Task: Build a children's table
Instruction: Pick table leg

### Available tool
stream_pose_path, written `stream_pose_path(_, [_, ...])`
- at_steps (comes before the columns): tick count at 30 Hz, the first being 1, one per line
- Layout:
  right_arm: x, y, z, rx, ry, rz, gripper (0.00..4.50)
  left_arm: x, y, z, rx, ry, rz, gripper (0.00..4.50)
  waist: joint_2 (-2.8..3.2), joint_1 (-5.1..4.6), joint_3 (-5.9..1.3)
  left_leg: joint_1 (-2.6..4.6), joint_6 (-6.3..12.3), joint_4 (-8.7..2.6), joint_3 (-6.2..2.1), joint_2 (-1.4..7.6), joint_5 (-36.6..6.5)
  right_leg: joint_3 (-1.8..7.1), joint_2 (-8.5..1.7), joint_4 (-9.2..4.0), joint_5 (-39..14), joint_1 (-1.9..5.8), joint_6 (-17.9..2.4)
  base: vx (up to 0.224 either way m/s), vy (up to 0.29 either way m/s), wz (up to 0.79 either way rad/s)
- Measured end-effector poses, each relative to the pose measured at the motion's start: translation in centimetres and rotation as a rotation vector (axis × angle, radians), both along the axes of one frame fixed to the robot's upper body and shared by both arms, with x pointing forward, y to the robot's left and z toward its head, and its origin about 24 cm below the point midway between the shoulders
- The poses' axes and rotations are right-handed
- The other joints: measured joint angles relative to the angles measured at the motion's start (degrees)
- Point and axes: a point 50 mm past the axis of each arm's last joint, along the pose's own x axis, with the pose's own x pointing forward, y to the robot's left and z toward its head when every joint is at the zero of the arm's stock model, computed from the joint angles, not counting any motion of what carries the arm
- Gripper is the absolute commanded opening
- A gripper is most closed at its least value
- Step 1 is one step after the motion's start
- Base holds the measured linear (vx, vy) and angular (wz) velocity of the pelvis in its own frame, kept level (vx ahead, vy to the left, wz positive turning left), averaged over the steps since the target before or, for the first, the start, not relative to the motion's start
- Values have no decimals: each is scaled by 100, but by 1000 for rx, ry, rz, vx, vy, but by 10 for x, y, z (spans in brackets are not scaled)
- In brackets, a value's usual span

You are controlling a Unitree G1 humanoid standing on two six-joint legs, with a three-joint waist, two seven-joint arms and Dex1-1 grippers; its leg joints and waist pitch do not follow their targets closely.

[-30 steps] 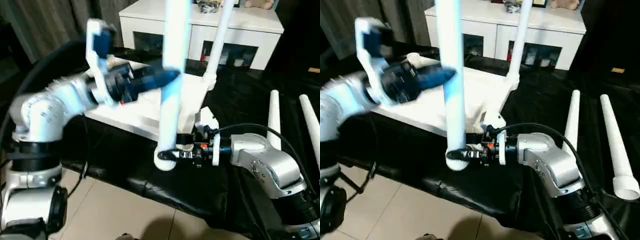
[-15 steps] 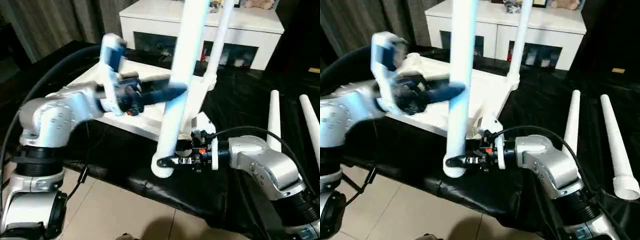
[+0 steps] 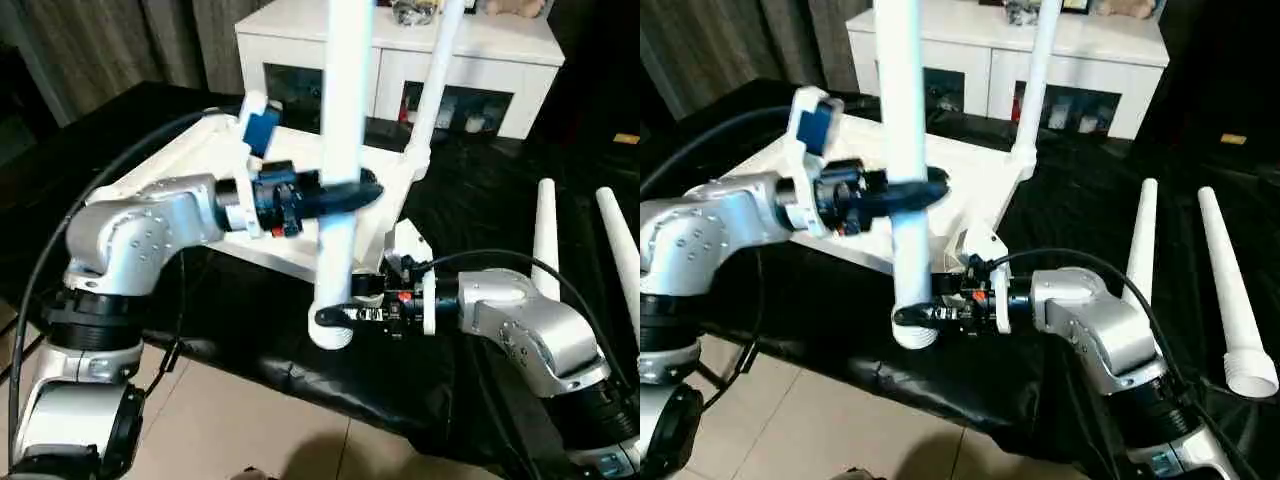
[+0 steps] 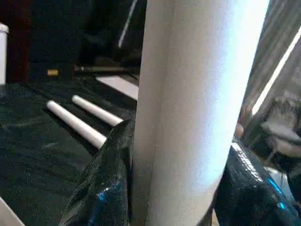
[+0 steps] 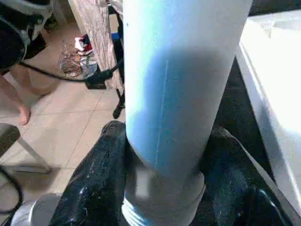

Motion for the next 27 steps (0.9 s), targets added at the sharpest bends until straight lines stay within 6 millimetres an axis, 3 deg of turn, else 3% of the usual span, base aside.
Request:
stream_pose_path(1, [1, 0, 0, 2, -8, -5, 189, 1, 0, 0, -6, 0, 7, 188, 0, 0, 0, 0, 0, 0, 0, 0, 0, 0, 0, 0, 0, 0, 0, 0, 0, 0])
stream_pose_path(2, [1, 1, 1, 4, -11, -10, 245, 1, 0, 0, -9, -2, 11, 188, 0, 0, 0, 0, 0, 0, 0, 0, 0, -1, 0, 0, 0, 0, 0, 0, 0, 0])
stream_pose_path(3, [3, 3, 0, 16, -7, -20, 259, 3, 1, 1, -15, -2, 27, 188, 0, -2, 0, 0, 0, 0, 0, 0, 0, -1, 0, 1, 0, -1, 0, 0, 0, 0])
stream_pose_path(6, [8, 8, 3, 39, -48, -64, 266, 11, 7, 1, -18, 7, 119, 188, 2, -9, 1, -1, 0, -1, -1, 1, 0, -2, 0, 2, 1, -3, -1, 0, 0, 0])
stream_pose_path(7, [9, 8, 4, 37, -56, -80, 295, 12, 7, 2, -16, 2, 134, 184, 2, -6, 1, 0, 0, 0, -1, 0, 0, -1, 0, 2, 1, -1, -1, 0, 0, 0])
stream_pose_path(13, [29, 14, 25, 87, -149, -263, 341, 24, 3, 19, -9, -62, 288, 182, 2, -8, 1, -3, 0, -2, -1, 0, 0, -2, 0, 0, 0, -4, 0, 0, 0, 0])
stream_pose_path(27, [34, 21, 27, 40, -71, -310, 359, 25, -1, 19, -2, -56, 282, 180, 3, -6, 2, -13, 0, -2, -1, 0, 0, -2, 1, -17, -1, -5, 1, 0, 0, 0])
